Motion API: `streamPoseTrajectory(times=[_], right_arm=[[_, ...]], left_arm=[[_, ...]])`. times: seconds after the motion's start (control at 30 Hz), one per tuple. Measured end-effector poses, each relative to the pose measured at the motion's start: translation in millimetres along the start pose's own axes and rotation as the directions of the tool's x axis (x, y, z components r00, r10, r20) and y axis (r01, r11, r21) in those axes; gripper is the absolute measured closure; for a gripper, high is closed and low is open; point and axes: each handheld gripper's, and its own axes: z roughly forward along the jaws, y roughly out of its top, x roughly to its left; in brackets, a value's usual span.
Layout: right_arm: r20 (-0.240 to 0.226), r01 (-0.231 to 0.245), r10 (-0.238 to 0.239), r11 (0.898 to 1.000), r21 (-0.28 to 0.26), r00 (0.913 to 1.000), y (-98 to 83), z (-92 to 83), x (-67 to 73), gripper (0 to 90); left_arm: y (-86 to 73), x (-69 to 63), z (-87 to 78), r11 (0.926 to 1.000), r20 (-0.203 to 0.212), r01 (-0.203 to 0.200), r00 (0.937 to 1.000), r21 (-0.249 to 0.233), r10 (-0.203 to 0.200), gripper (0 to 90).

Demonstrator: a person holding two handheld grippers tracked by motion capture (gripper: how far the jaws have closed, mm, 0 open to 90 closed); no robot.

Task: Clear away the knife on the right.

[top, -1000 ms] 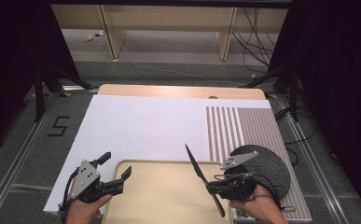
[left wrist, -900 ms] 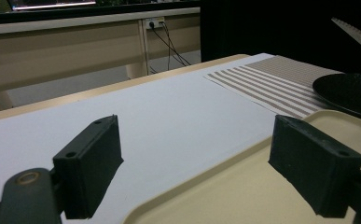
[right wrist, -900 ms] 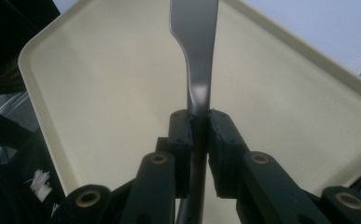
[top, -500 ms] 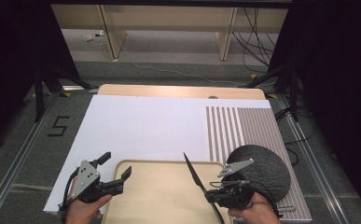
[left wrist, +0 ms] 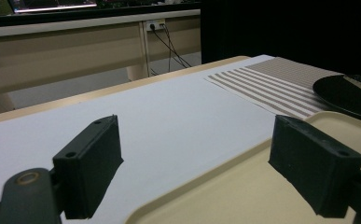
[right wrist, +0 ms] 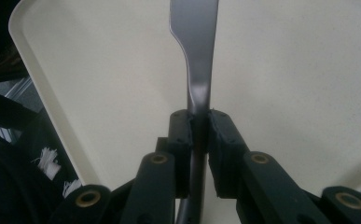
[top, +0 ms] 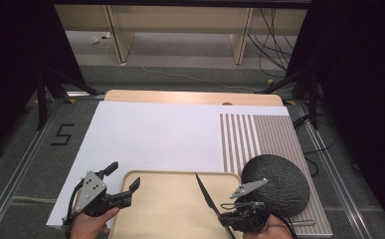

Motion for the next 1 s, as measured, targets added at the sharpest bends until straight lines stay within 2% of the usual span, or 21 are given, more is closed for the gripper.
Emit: streamPoseTrajectory(times=[0.13, 0.23, 0.3, 0.47, 0.5, 0.67, 0.83, 1.0], right_arm=[[0.016, -0.012, 0.012, 1.0, 0.017, 0.9998, -2.6, 2.0, -0.6, 80.7], [0.002, -0.013, 0.013, 1.0, 0.024, 0.9999, -4.1, 3.6, -0.7, 80.7], [0.009, -0.013, 0.012, 0.999, 0.03, 0.9999, -4.5, 4.8, -0.9, 80.7], [0.02, -0.019, 0.018, 0.999, 0.051, 0.9996, -5.8, 8.0, -1.4, 80.7], [0.007, -0.02, 0.02, 0.998, 0.059, 0.9998, -5.6, 8.0, -1.6, 80.7], [0.005, -0.027, 0.026, 0.997, 0.071, 0.9996, -6.2, 9.3, -2.6, 80.7], [0.011, -0.051, 0.05, 0.995, 0.09, 0.9987, -7.1, 13.2, -4.1, 80.6], [0.017, -0.047, 0.045, 0.992, 0.118, 0.9988, -7.6, 18.3, -3.5, 80.6]], left_arm=[[0.2, 0.5, -0.7, 0.9999, -0.001, 0.01, 1.0, 0.005, -0.01, 16.2], [0.3, 0.8, -0.9, 0.9999, -0.003, 0.016, 0.9999, 0.001, -0.016, 16.2], [0.3, 1.2, -1.1, 0.9998, -0.004, 0.019, 0.9998, -0.001, -0.019, 16.2], [0.2, 1.1, -0.8, 0.9998, -0.003, 0.018, 0.9998, 0.002, -0.018, 16.2], [0.2, 1.1, -0.8, 0.9998, -0.003, 0.018, 0.9998, 0.002, -0.018, 16.2], [0.2, 1.1, -1.0, 0.9998, -0.004, 0.02, 0.9998, 0.002, -0.02, 16.2], [0.0, 1.0, -0.7, 0.9998, -0.003, 0.018, 0.9998, 0.004, -0.018, 16.2], [-0.1, 1.3, -1.0, 0.9998, -0.005, 0.022, 0.9997, 0.004, -0.022, 16.2]])
